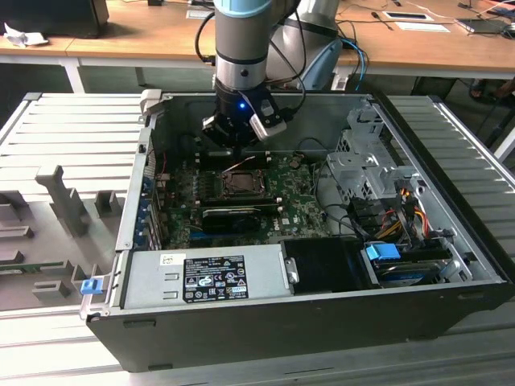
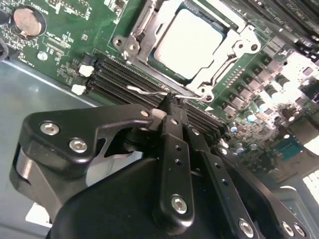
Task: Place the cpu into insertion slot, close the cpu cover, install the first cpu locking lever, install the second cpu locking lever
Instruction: 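Install the first cpu locking lever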
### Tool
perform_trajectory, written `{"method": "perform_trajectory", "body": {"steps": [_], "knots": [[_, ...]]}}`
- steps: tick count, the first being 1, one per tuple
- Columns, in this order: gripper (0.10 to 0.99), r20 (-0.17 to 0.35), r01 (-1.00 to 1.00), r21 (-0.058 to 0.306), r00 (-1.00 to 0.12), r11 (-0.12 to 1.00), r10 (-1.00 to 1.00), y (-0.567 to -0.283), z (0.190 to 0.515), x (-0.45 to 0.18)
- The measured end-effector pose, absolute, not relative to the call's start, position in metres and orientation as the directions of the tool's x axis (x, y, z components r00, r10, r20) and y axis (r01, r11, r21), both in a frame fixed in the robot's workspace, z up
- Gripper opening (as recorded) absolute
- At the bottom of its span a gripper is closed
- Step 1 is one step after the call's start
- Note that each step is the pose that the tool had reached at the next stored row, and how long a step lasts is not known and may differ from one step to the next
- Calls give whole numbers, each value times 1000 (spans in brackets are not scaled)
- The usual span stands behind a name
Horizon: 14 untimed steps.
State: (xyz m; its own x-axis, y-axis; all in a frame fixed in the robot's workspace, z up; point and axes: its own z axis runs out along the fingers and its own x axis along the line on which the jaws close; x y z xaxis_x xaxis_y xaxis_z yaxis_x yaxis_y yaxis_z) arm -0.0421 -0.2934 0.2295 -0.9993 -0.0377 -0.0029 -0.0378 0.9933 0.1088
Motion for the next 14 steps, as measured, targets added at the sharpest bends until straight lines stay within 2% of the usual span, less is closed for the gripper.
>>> {"method": "perform_trajectory", "body": {"steps": [14], "knots": [[106,-3,-67,109,-998,992,-67,-290,225,-30]]}}
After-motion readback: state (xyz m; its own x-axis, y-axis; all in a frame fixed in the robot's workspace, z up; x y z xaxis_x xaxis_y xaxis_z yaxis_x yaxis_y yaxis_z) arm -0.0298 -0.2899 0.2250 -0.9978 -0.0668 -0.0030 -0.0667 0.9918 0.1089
